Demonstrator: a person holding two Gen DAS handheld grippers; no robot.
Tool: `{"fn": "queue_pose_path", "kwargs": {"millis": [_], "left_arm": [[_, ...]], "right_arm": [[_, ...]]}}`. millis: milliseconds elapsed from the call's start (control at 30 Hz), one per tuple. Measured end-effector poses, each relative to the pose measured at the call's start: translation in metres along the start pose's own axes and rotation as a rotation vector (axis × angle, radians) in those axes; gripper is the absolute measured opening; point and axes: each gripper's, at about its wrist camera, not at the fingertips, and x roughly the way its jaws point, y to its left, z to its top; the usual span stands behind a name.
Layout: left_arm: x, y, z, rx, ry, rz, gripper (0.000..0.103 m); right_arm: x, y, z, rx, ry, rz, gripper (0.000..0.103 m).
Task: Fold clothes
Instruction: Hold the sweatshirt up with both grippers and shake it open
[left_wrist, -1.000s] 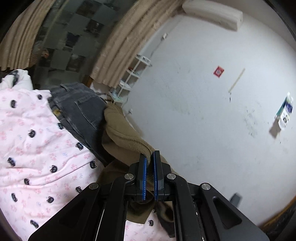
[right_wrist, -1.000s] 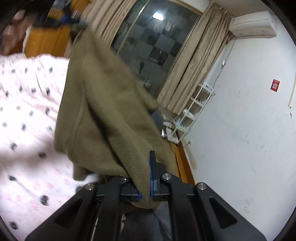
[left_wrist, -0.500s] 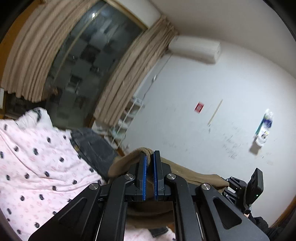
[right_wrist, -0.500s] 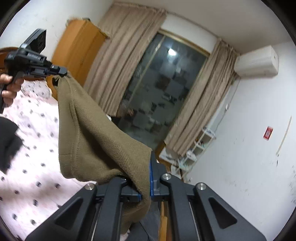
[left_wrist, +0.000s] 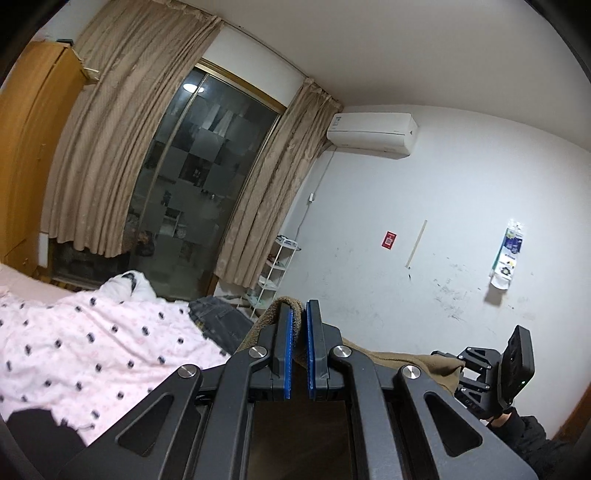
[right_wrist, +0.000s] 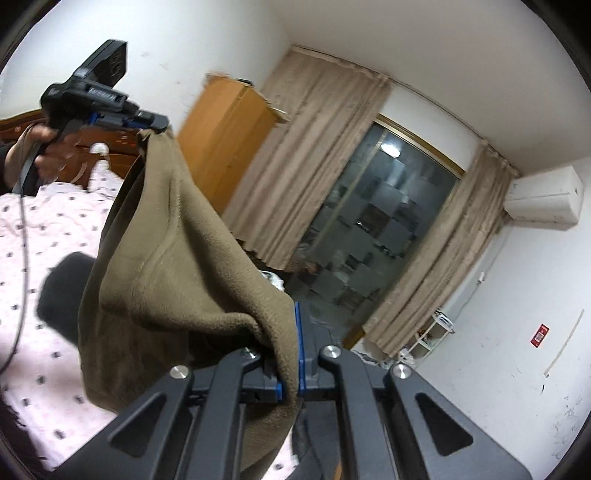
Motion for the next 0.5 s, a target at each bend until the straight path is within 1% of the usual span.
{"fn": "queue_pose_path", "kwargs": {"millis": [67,133,233,300,367,500], "left_arm": [[-0.026,-0.008,-0.009,-0.017,0.014,0.018,0.004],[-0.053,-0.017,-0.021,-0.023,0.024,0.052,0.004],[-0.076,-0.016,-0.039,-0.05,0.055,0.105,0.005],[-0.081,-0.007,-0.05,-0.077,0.082,0.146,0.005],[-0.075,0.005,-0.059,-0.115,0.112,0.176,0.005],[-0.032,0.045,-0.087,-0.166,0.174,0.241,0.005]], "right_arm": [[-0.029,0.024,0.012,-0.011,0.0,0.032,0.005],[-0.045,0.04,0.013,-0.005,0.02,0.073,0.005],[-0.067,0.061,0.014,0.006,0.053,0.135,0.005],[-0.061,0.072,0.009,0.017,0.08,0.174,0.005],[-0.049,0.077,0.0,0.029,0.105,0.206,0.005],[0.016,0.076,-0.031,0.077,0.167,0.25,0.005]]}}
